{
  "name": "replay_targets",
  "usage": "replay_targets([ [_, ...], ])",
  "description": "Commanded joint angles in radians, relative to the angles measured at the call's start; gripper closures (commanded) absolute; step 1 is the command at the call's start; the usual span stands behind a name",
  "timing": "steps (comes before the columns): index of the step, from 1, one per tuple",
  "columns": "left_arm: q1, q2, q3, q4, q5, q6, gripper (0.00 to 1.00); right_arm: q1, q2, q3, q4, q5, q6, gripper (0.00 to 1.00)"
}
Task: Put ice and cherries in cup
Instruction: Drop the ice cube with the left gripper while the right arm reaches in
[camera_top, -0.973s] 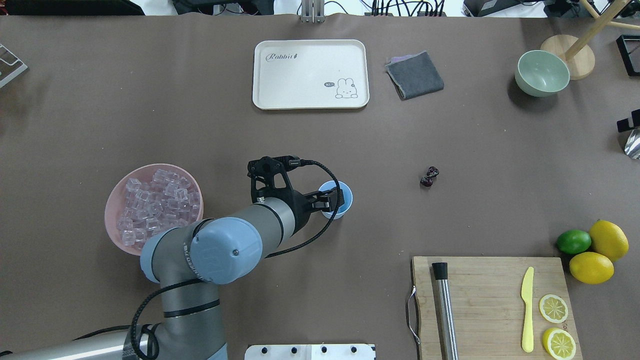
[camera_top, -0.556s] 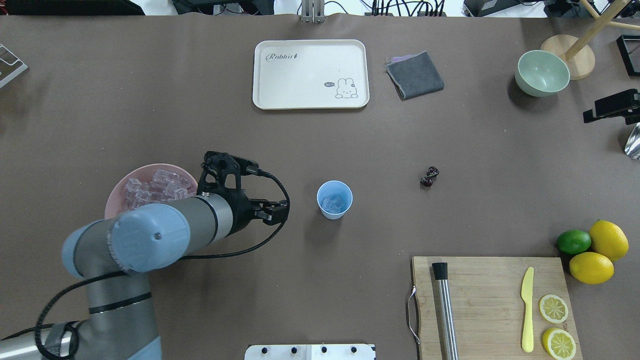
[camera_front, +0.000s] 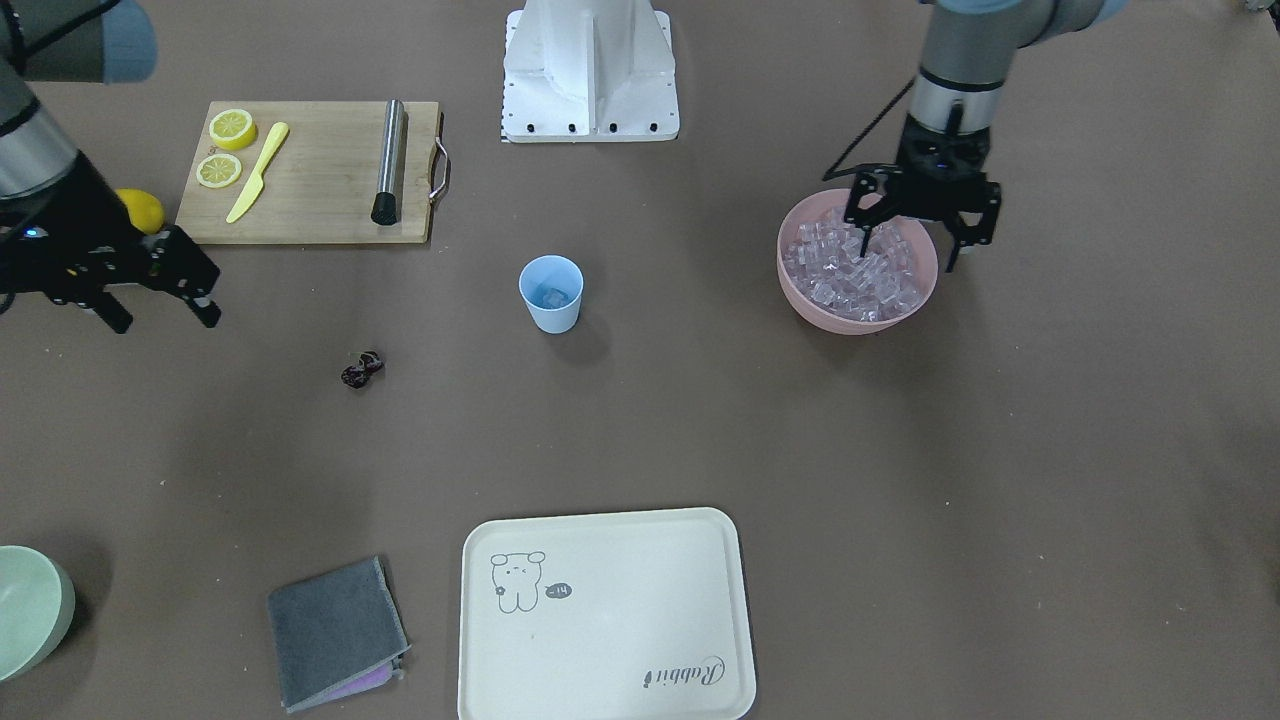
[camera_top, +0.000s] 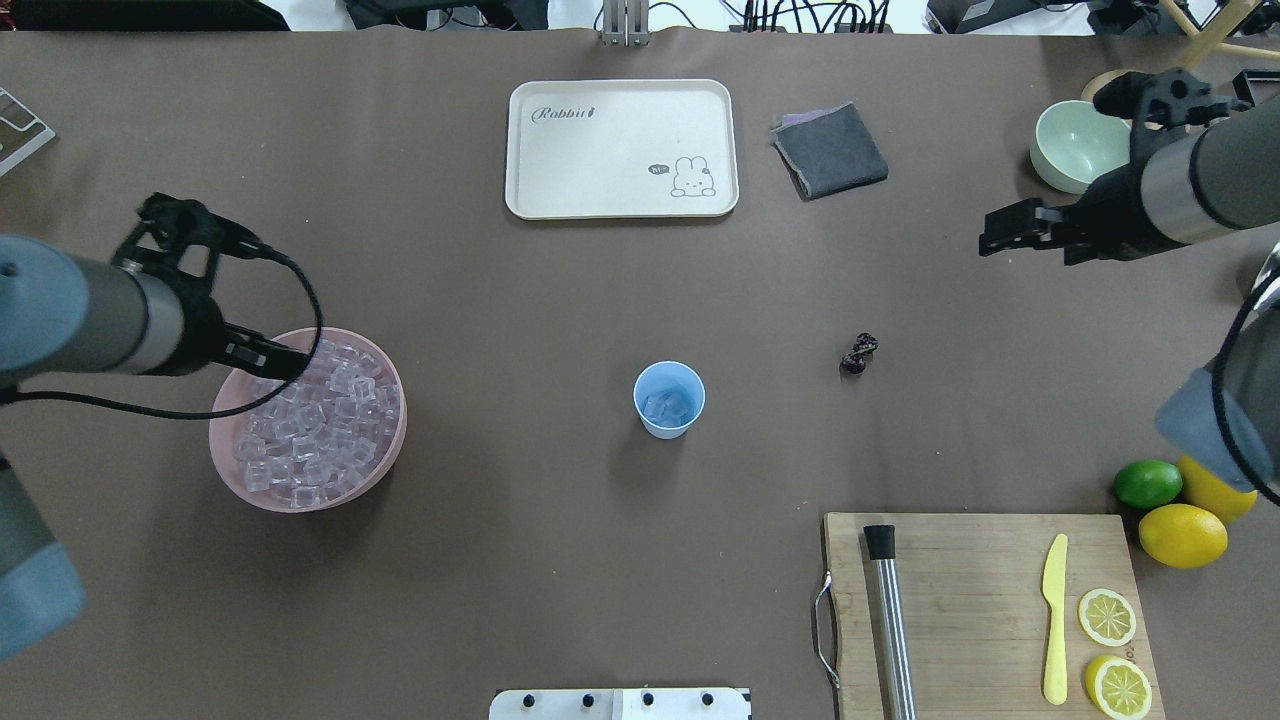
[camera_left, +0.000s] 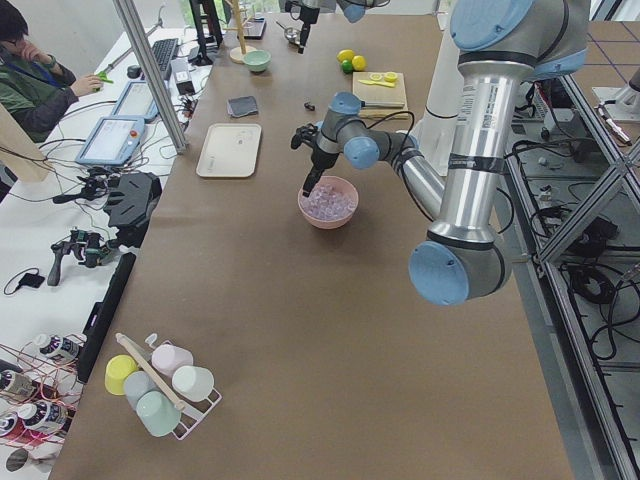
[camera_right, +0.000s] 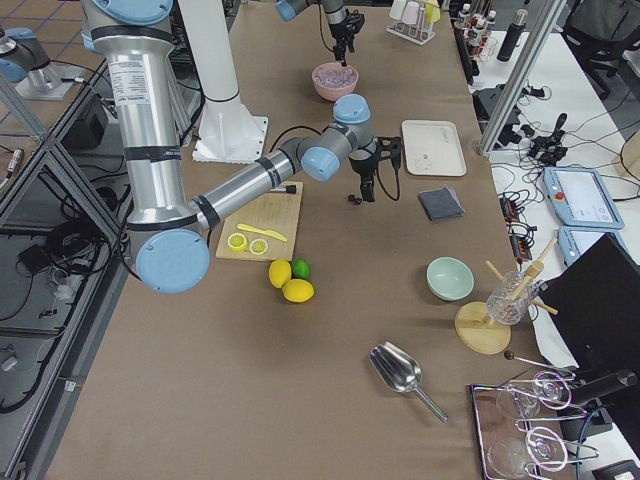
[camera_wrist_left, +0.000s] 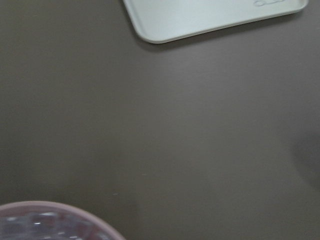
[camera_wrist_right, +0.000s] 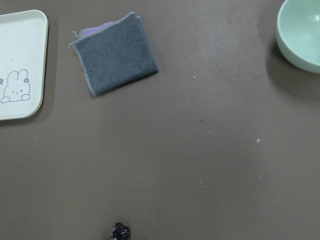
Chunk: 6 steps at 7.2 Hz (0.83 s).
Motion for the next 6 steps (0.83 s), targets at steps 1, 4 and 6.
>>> replay_targets([
  [1, -0.336, 0.177, 0.016, 0.006, -0.277, 0.369, 0.0, -0.106, 0.1, -0.001, -0.111, -0.089, 0.089, 0.0],
  [4, -0.509, 0.244, 0.255, 0.003, -0.575, 0.449, 0.0, -0.264, 0.158, -0.027, -0.23, -0.248, 0.097, 0.0],
  [6, -0.516, 0.244, 0.269, -0.022, -0.571, 0.447, 0.0, -0.299, 0.147, -0.085, -0.136, -0.261, 0.155, 0.03],
])
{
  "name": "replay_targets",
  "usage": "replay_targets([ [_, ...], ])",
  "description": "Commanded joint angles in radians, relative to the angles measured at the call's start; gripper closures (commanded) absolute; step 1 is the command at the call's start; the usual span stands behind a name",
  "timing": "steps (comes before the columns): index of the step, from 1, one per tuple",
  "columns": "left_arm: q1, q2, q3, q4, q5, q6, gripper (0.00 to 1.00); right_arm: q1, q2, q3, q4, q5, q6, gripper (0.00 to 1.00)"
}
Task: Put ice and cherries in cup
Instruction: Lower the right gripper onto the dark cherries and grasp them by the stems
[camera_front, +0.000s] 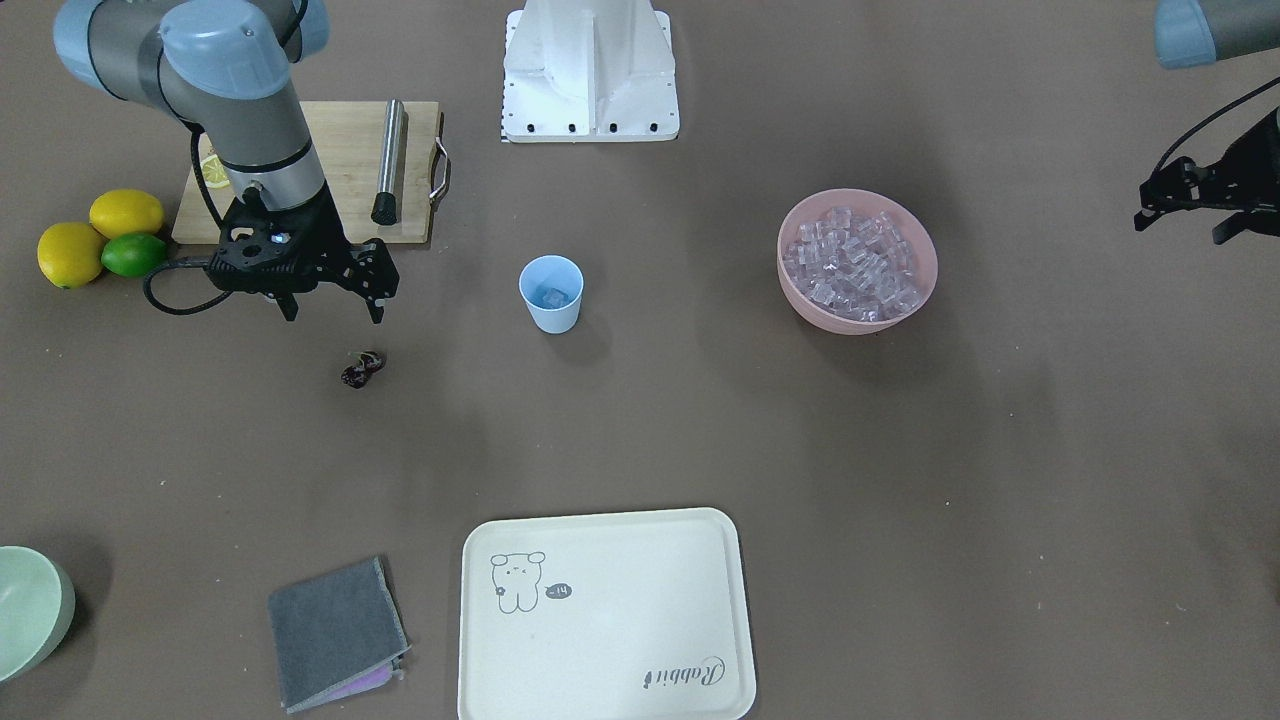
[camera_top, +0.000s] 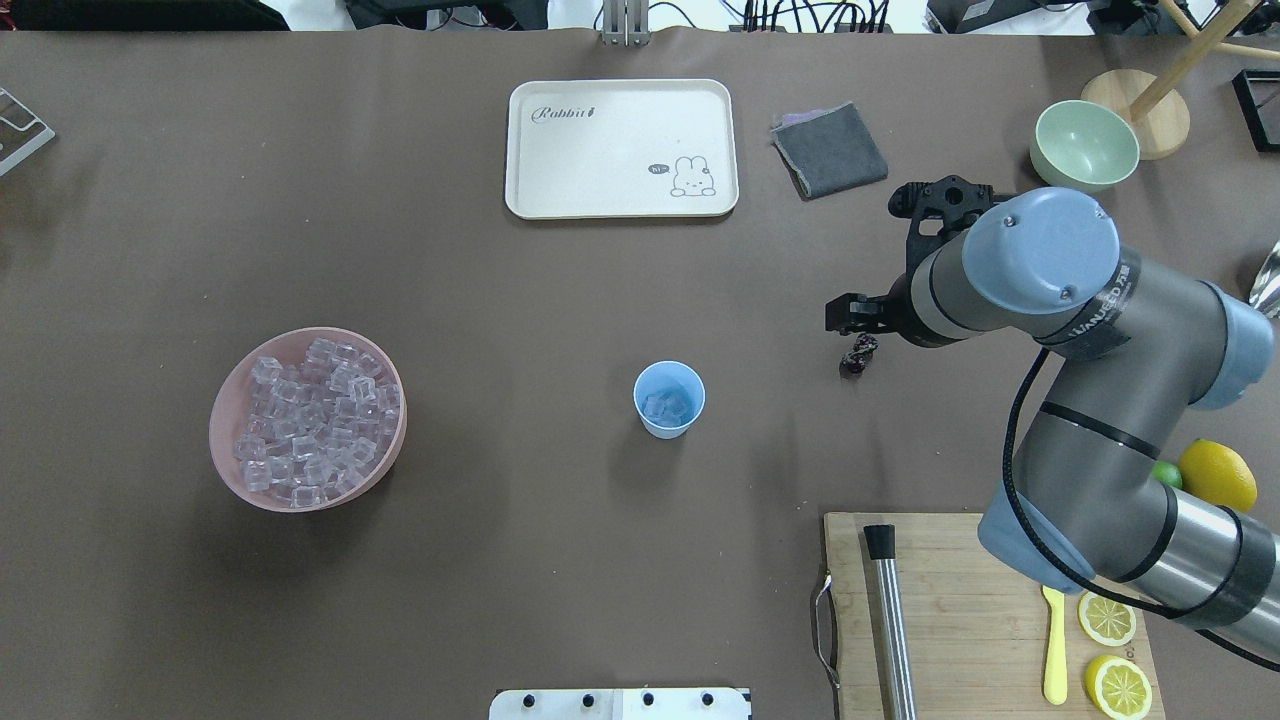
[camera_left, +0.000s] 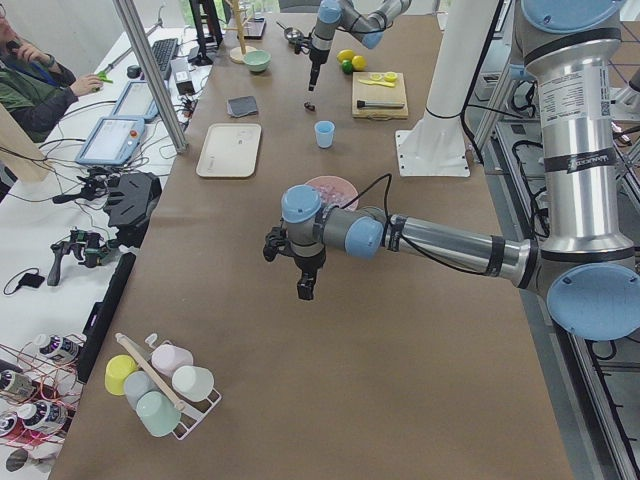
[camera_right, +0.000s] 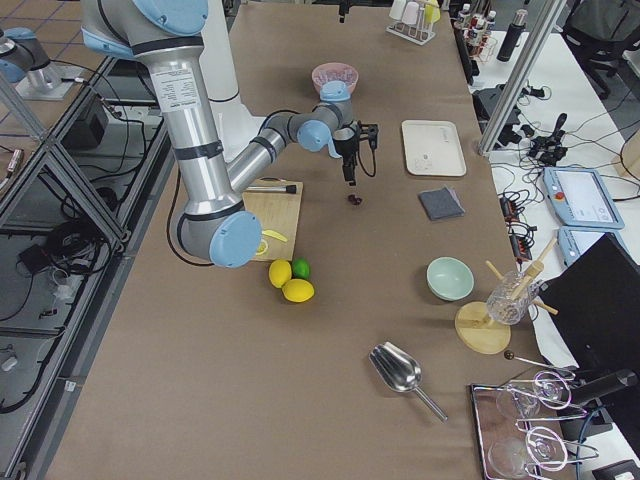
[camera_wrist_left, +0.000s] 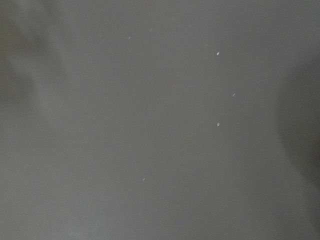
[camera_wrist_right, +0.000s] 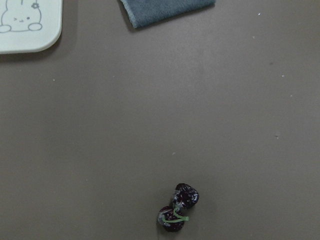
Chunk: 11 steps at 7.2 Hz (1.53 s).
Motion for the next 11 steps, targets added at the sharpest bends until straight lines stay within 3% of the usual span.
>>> replay_targets([
  [1, -0.011, 0.004, 0.022, -0.016, -0.014, 0.001, 0.0, -0.049, -0.006, -0.099, 0.145, -0.051, 0.052, 0.07],
  [2, -0.011, 0.006, 0.02, -0.016, -0.014, 0.001, 0.0, -0.06, -0.001, -0.115, 0.152, -0.083, 0.06, 0.14],
  [3, -0.011, 0.006, 0.02, -0.016, -0.012, 0.001, 0.0, -0.06, -0.004, -0.118, 0.152, -0.084, 0.078, 0.28],
  [5, -0.011, 0.006, 0.022, -0.016, -0.011, 0.001, 0.0, -0.061, -0.004, -0.126, 0.152, -0.085, 0.12, 0.46],
  [10, -0.011, 0.004, 0.02, -0.016, -0.011, 0.003, 0.0, -0.066, 0.002, -0.165, 0.154, -0.085, 0.13, 0.47],
  [11, -0.009, 0.004, 0.025, -0.016, -0.011, 0.001, 0.0, -0.066, 0.008, -0.169, 0.154, -0.087, 0.134, 0.54],
])
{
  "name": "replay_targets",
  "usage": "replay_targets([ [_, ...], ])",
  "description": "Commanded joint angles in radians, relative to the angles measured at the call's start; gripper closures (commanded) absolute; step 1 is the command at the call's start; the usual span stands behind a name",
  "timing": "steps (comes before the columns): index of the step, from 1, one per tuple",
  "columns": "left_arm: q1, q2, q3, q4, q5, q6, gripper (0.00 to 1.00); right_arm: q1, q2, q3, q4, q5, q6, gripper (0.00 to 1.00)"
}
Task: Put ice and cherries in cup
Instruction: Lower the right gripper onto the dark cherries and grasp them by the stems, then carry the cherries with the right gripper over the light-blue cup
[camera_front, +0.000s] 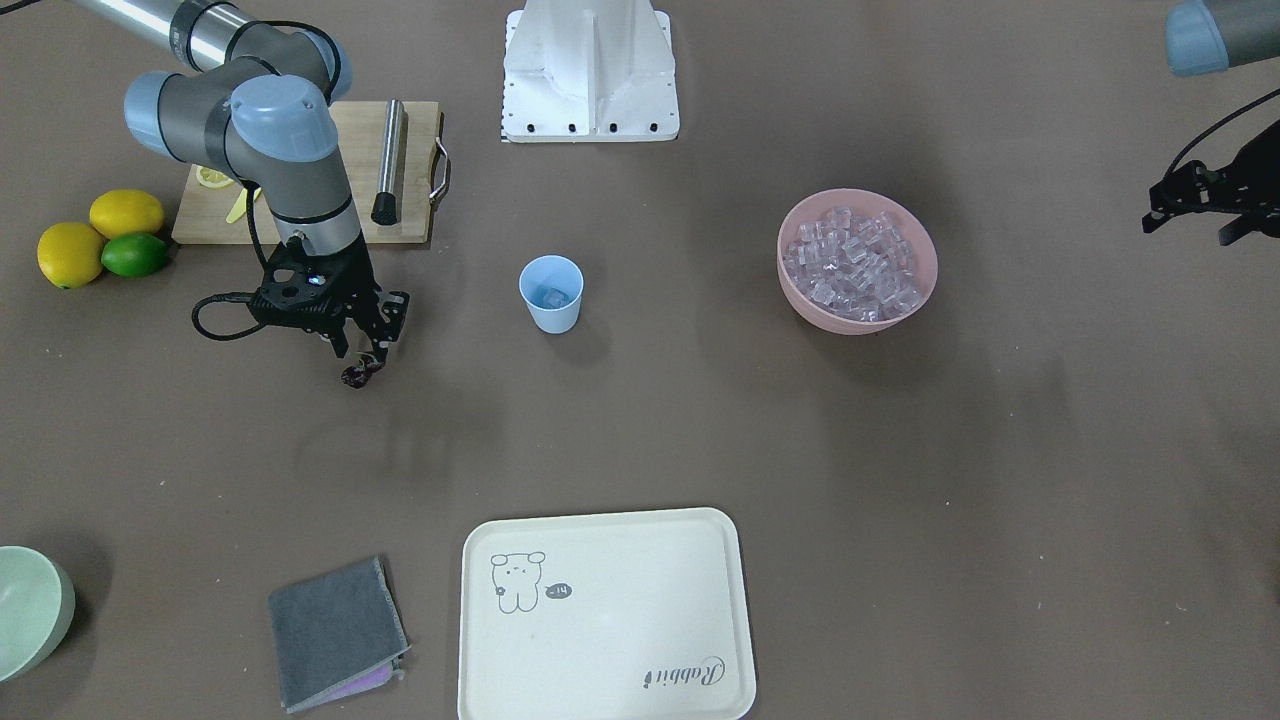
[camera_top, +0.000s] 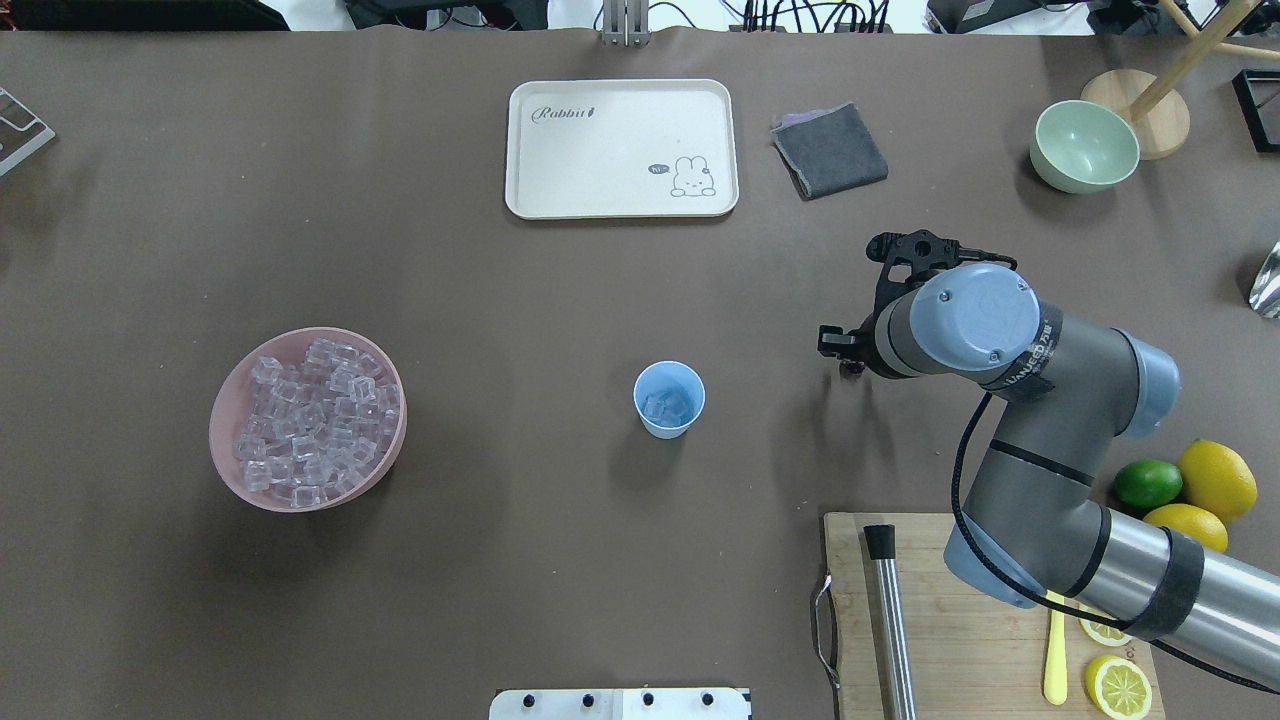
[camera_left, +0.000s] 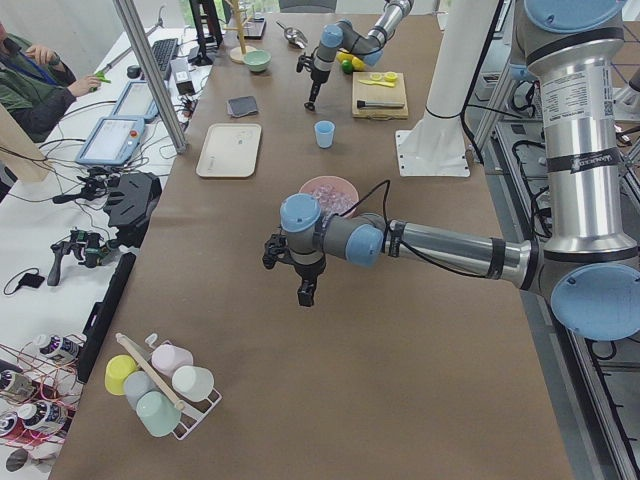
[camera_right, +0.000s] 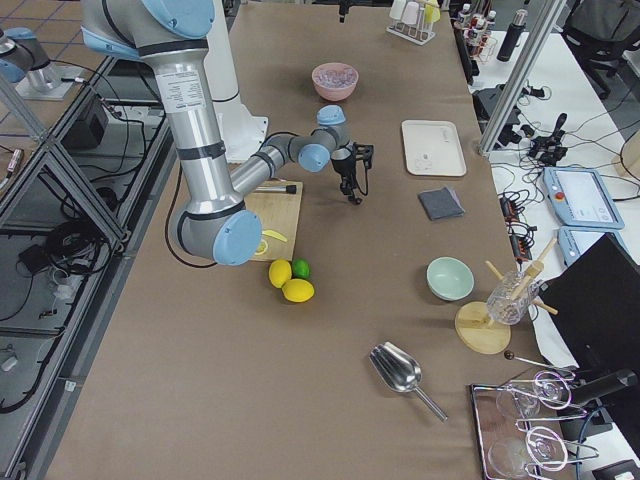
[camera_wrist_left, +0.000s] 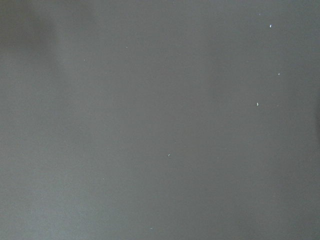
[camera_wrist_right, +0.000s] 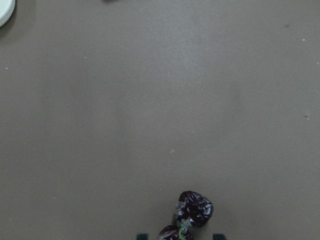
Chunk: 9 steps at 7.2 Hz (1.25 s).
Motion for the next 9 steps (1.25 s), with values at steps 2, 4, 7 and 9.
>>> replay_targets([
  [2, 0.001, -0.002, 0.001, -0.001, -0.001, 0.0, 0.0, -0.003, 0.009, -0.008, 0.0, 0.0, 0.01, 0.99],
  [4, 0.001, -0.005, 0.005, -0.001, 0.001, 0.001, 0.0, -0.001, 0.008, 0.023, -0.001, 0.0, 0.002, 1.0],
  [7, 0.003, -0.005, 0.005, -0.001, -0.001, 0.001, 0.0, 0.003, 0.038, 0.11, -0.001, -0.001, 0.012, 1.0],
  [9, 0.003, -0.005, 0.004, -0.001, -0.001, 0.001, 0.0, -0.036, 0.124, 0.118, -0.004, -0.048, 0.015, 1.0],
])
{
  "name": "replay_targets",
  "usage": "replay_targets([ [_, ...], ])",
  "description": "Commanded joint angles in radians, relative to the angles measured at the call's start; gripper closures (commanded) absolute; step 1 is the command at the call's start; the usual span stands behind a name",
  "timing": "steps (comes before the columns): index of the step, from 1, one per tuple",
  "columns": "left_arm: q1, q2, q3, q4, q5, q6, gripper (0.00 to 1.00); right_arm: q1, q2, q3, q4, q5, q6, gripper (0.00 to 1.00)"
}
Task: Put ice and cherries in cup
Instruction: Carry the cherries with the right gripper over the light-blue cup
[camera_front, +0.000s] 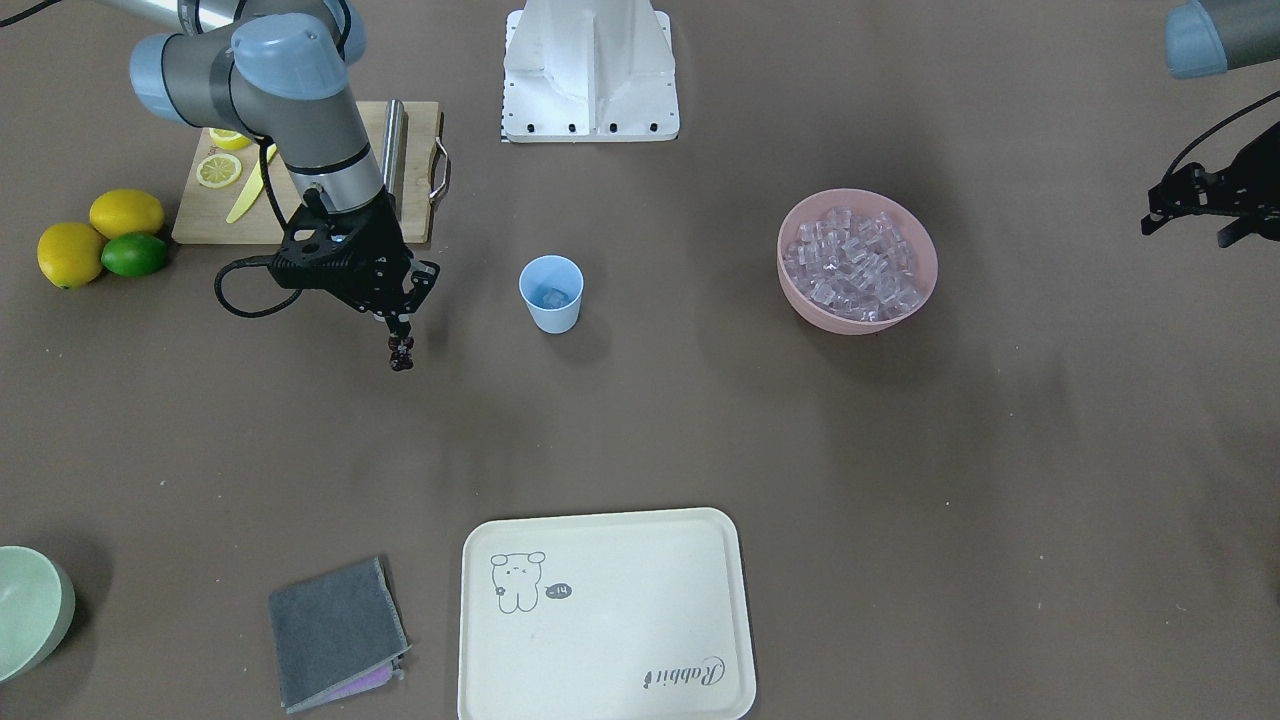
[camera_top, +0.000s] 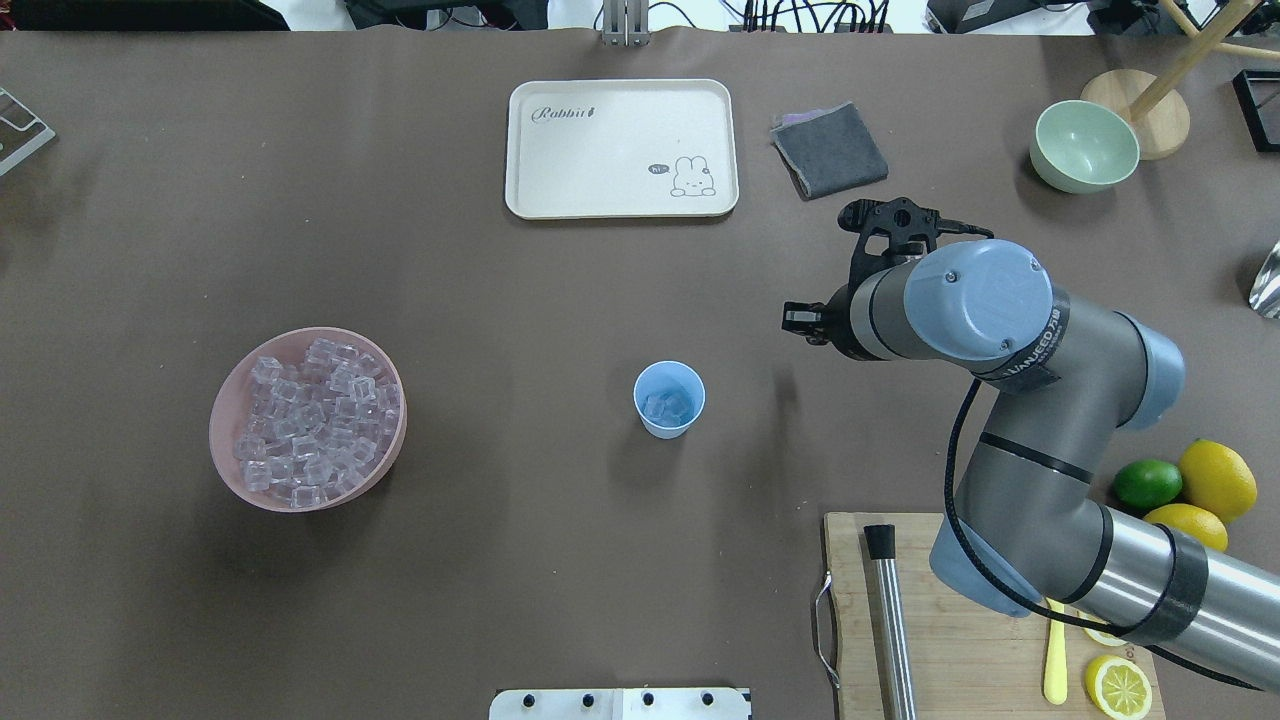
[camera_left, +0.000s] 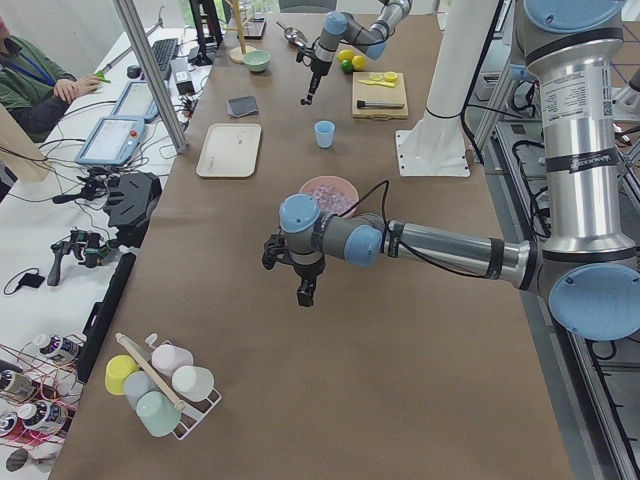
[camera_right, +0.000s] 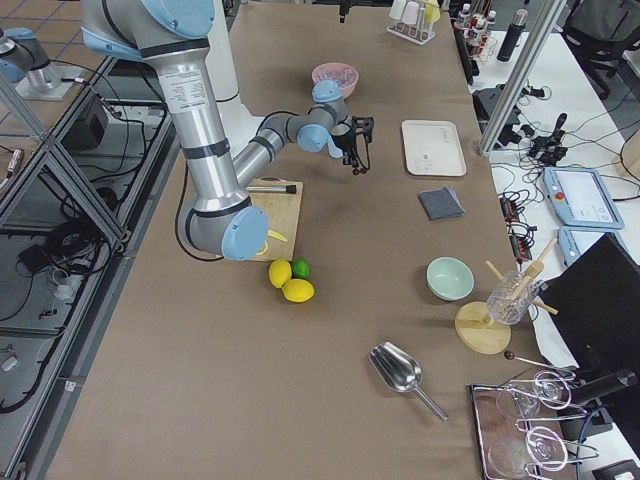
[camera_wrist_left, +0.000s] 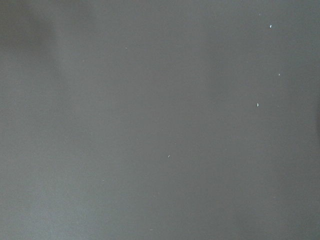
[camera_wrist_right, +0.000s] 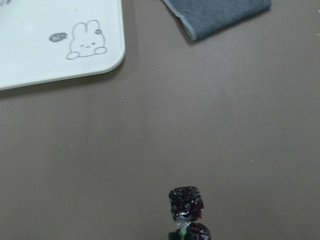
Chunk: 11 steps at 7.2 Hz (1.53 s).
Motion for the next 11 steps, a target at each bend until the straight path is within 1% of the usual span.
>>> replay_targets([
  [1, 0.0, 0.002, -0.001, 0.0, -0.001, 0.0, 0.0, -0.078, 0.094, 0.005, -0.008, -0.093, 0.002, 1.0],
  [2, 0.0, 0.002, 0.0, 0.0, -0.001, 0.0, 0.0, -0.132, 0.107, 0.007, -0.006, -0.162, 0.002, 1.0],
  [3, 0.0, 0.002, -0.003, 0.0, -0.001, 0.0, 0.0, -0.172, 0.13, 0.01, -0.008, -0.199, 0.002, 1.0],
  [6, 0.0, 0.003, -0.001, -0.012, -0.001, -0.002, 0.0, -0.221, 0.142, 0.005, -0.008, -0.204, 0.002, 1.0],
  [7, 0.0, 0.003, -0.001, -0.014, -0.001, 0.0, 0.0, -0.226, 0.142, 0.004, -0.008, -0.201, 0.002, 0.79],
  [8, 0.0, 0.003, -0.001, -0.012, -0.001, 0.0, 0.0, -0.227, 0.142, 0.005, -0.008, -0.201, 0.002, 0.01],
  [10, 0.0, 0.005, 0.0, -0.012, -0.001, 0.0, 0.0, -0.233, 0.142, 0.007, -0.003, -0.191, 0.0, 0.0],
  [11, 0.006, 0.009, 0.002, -0.008, 0.001, -0.002, 0.0, -0.215, 0.141, 0.01, -0.011, -0.087, 0.002, 0.0],
])
